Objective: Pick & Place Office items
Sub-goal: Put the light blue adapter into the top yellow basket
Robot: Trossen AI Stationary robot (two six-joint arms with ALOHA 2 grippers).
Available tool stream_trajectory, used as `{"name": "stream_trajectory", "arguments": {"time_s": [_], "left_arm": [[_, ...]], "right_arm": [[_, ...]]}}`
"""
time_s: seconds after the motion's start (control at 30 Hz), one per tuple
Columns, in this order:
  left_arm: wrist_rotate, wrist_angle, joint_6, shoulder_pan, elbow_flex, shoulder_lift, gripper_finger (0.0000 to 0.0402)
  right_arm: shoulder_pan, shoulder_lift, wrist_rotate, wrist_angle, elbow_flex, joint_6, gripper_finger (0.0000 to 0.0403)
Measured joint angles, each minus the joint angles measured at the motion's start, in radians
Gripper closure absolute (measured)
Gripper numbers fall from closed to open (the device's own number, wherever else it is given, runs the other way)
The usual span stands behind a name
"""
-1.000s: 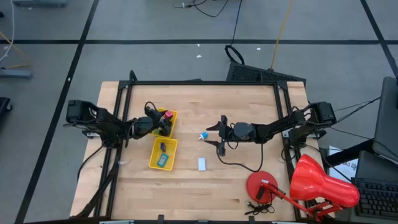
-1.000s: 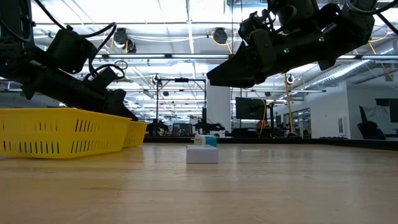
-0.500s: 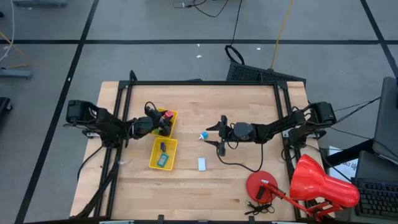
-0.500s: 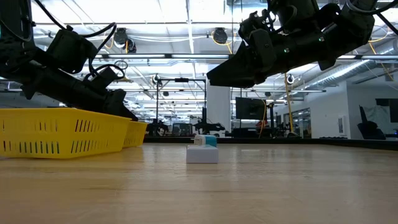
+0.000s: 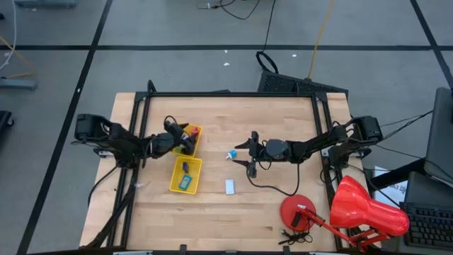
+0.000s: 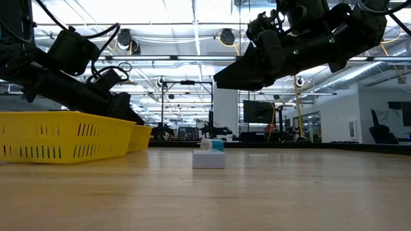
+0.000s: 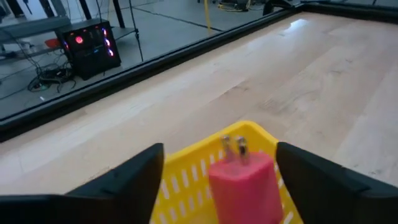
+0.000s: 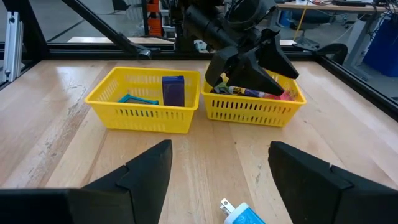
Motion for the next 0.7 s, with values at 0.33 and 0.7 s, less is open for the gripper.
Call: {"name": "stream_trajectory", "arguments": {"time_s": [0.33, 0.7], "left_arm": [[0.006, 0.006, -0.037, -0.003, 0.0, -0.103, 0.003], [0.076, 0.051, -0.063, -0.057, 0.0, -0.282, 0.0028]], "right_arm": [[0.001, 0.0, 0.002, -0.023, 0.0, -0.01, 0.0149], [-0.019, 0.0, 0.125, -0.201, 0.0, -0.002, 0.0149]]}}
